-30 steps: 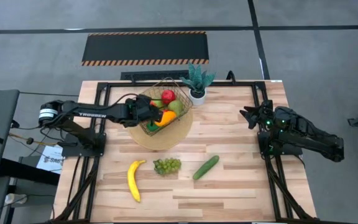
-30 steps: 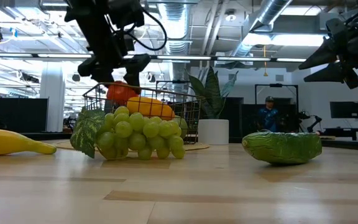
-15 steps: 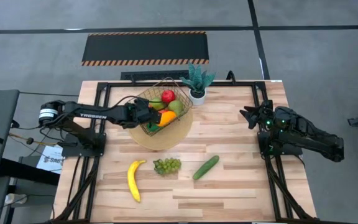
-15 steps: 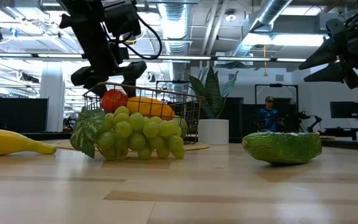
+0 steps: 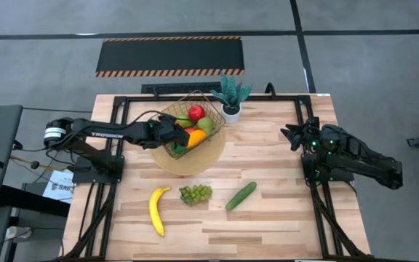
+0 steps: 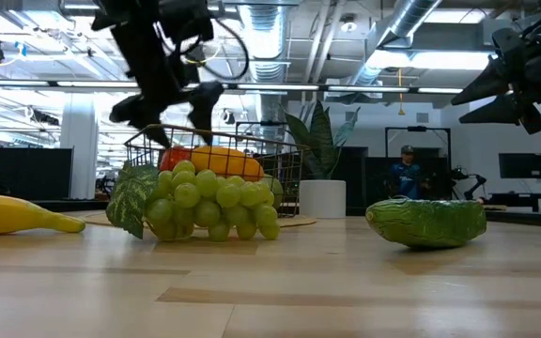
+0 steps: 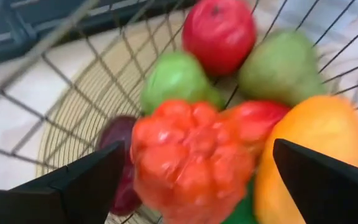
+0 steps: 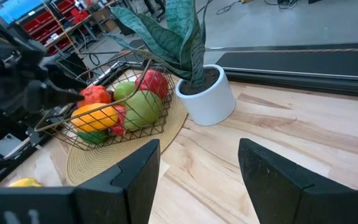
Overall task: Build produce basket
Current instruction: Put the cucumber into the wire basket, then put the banana into the wire basket
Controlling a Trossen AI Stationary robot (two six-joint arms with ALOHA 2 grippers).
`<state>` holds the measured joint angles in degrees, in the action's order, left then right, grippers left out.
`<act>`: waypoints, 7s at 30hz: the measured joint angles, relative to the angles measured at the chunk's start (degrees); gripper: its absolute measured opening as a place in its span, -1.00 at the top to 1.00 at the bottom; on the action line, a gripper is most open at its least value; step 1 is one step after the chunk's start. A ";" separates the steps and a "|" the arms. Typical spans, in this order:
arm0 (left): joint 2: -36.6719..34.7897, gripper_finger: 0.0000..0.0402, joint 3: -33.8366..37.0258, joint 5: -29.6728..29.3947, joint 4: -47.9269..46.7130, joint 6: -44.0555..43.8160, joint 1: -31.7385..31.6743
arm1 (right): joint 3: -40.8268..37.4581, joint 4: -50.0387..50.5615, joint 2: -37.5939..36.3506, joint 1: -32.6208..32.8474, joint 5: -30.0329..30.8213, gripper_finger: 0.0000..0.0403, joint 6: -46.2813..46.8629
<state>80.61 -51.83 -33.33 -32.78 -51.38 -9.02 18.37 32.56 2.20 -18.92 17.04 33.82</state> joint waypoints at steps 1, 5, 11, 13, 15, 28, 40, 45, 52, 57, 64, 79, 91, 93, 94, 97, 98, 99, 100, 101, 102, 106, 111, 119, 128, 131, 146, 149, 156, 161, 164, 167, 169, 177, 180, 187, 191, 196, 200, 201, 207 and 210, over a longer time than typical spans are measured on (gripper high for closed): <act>-0.27 -0.96 -0.87 -0.14 -0.31 0.67 0.00 | 0.00 0.02 0.00 0.00 0.00 -0.19 0.00; -1.28 -0.96 -5.20 2.16 -1.40 4.68 0.40 | 0.00 0.02 0.00 0.00 0.00 -0.19 0.01; -2.08 -0.96 -12.23 13.61 -11.55 4.69 7.51 | 0.00 0.20 0.00 0.00 -0.13 -0.19 0.20; -2.06 -0.96 -12.72 14.09 -12.93 -0.64 12.00 | 0.00 0.17 0.00 0.01 -0.17 -0.19 0.20; -2.01 -0.96 -12.74 13.39 -12.92 -5.62 16.91 | 0.00 0.21 0.00 0.00 -0.20 -0.19 0.17; 13.16 -0.96 -12.72 3.21 12.63 4.53 32.72 | 0.00 0.31 0.00 0.00 -0.39 -0.19 0.15; 30.29 -0.96 -17.59 19.45 42.93 22.58 19.32 | 0.00 0.44 0.00 0.01 -0.45 -0.19 0.18; 39.98 -0.96 -30.77 22.41 38.64 26.43 19.06 | 0.00 0.33 0.00 0.02 -0.53 -0.19 0.20; 49.37 -0.96 -44.32 22.64 29.73 27.84 20.28 | 0.00 0.39 0.00 0.09 -0.55 -0.19 0.20; 50.79 -0.96 -44.21 20.72 29.12 25.82 22.84 | 0.00 0.41 0.00 0.08 -0.55 -0.19 0.20; 50.81 -0.84 -40.31 11.76 31.26 24.85 26.23 | 0.00 0.41 0.00 0.09 -0.52 -0.19 0.20; 50.90 -0.42 -35.98 7.29 33.34 20.25 29.19 | 0.00 0.35 0.00 0.09 -0.50 -0.19 0.22; 50.81 0.32 -36.23 7.52 32.88 17.73 28.09 | -0.01 0.39 0.00 0.09 -0.50 -0.19 0.68; 50.81 0.41 -37.11 8.24 32.89 17.76 27.92 | -0.01 0.39 0.00 0.07 -0.50 -0.19 0.68; 50.79 0.45 -37.89 8.82 32.75 17.75 27.85 | 0.00 0.39 0.00 0.08 -0.50 -0.19 0.68; 50.11 0.49 -40.99 9.51 28.92 17.69 27.57 | 0.00 0.41 0.00 0.09 -0.50 -0.19 0.68; 49.63 0.49 -42.07 9.37 27.15 17.77 27.43 | 0.00 0.40 0.00 0.09 -0.50 -0.19 0.70; 48.89 0.48 -43.12 8.90 25.01 17.81 27.24 | -0.01 0.39 0.00 0.07 -0.48 -0.19 0.70; 47.81 0.46 -43.94 8.27 22.29 17.83 27.00 | -0.01 0.40 0.00 0.09 -0.48 -0.19 0.72; 46.42 0.43 -44.59 7.24 19.63 17.85 26.68 | 0.00 0.39 0.00 0.07 -0.48 -0.19 0.73; 44.90 0.40 -45.03 5.90 17.45 17.87 26.23 | -0.02 0.39 0.00 0.08 -0.48 -0.19 0.75; 35.58 0.36 -45.09 -3.32 5.93 17.63 23.93 | -0.01 0.39 0.00 0.07 -0.48 -0.19 0.81; 22.79 0.40 -44.14 -12.16 -9.61 17.01 19.84 | 0.00 0.35 0.00 0.07 -0.42 -0.19 0.77; 6.79 0.39 -30.15 -13.16 -24.28 14.89 12.09 | 0.00 0.24 0.00 0.01 -0.05 -0.19 0.37; -5.52 0.38 -6.47 -2.01 -12.62 31.88 -1.30 | -0.01 0.25 0.00 0.02 0.00 -0.19 0.22; -6.83 0.38 -3.15 4.18 -7.52 41.13 -6.89 | 0.00 0.24 0.00 0.02 0.24 -0.19 0.22; -4.66 0.37 -2.85 15.64 -2.20 59.96 -20.38 | -0.01 -0.39 0.00 0.01 5.73 -0.19 0.65; -3.58 0.37 -2.82 16.45 -2.07 60.40 -20.43 | -0.02 -0.43 0.00 0.00 6.07 -0.19 0.64; -2.24 0.25 -2.81 16.59 -2.47 60.27 -20.12 | -0.01 -0.36 0.00 0.00 6.28 -0.19 0.67; -2.19 -0.07 -2.82 16.58 -2.73 58.39 -19.80 | -0.01 -0.45 0.00 0.00 6.27 -0.19 0.67; -2.19 -0.24 -2.82 16.00 -3.06 58.18 -19.09 | 0.00 -0.37 0.00 0.00 6.27 -0.19 0.68; -2.19 -0.35 -3.95 15.97 -5.86 57.35 -18.25 | -0.01 -0.35 0.00 0.00 6.27 -0.19 0.67; -2.19 -0.38 -5.82 16.56 -7.80 55.98 -17.35 | 0.00 -0.37 0.00 0.02 6.27 -0.19 0.68; -2.26 -0.35 -18.62 18.31 -23.34 44.54 -9.91 | -0.02 -0.34 0.00 0.00 5.74 -0.19 0.68; -2.32 -0.35 -21.18 21.07 -28.83 34.19 -5.37 | 0.00 -0.05 0.00 0.02 5.66 -0.19 0.68; -1.70 -0.34 -18.74 26.77 -30.11 15.49 15.41 | 0.00 0.04 0.00 0.02 5.62 -0.19 0.67; -1.73 -0.34 -15.20 20.93 -28.37 -8.46 27.91 | 0.00 0.20 0.00 0.02 5.62 -0.19 0.67; -1.68 -0.34 -11.16 13.80 -27.10 -40.23 41.58 | 0.00 0.20 0.00 0.00 5.62 -0.19 0.66; 0.63 -0.34 -9.01 14.59 -27.12 -54.39 48.47 | 0.00 0.22 0.00 0.02 5.60 -0.19 0.66; 1.65 -0.34 -8.81 15.41 -27.24 -56.46 49.55 | -0.02 0.23 0.00 0.00 5.60 -0.19 0.66; 9.32 -0.34 -8.72 18.73 -26.36 -61.90 51.93 | -0.01 0.20 0.00 0.02 5.60 -0.19 0.63; 13.28 -0.34 -8.72 20.30 -26.13 -63.53 51.89 | -0.01 0.22 0.00 0.02 5.60 -0.19 0.63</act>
<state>93.88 -60.55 -13.03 -58.91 -114.91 42.87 18.36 32.78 2.20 -18.90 22.63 34.46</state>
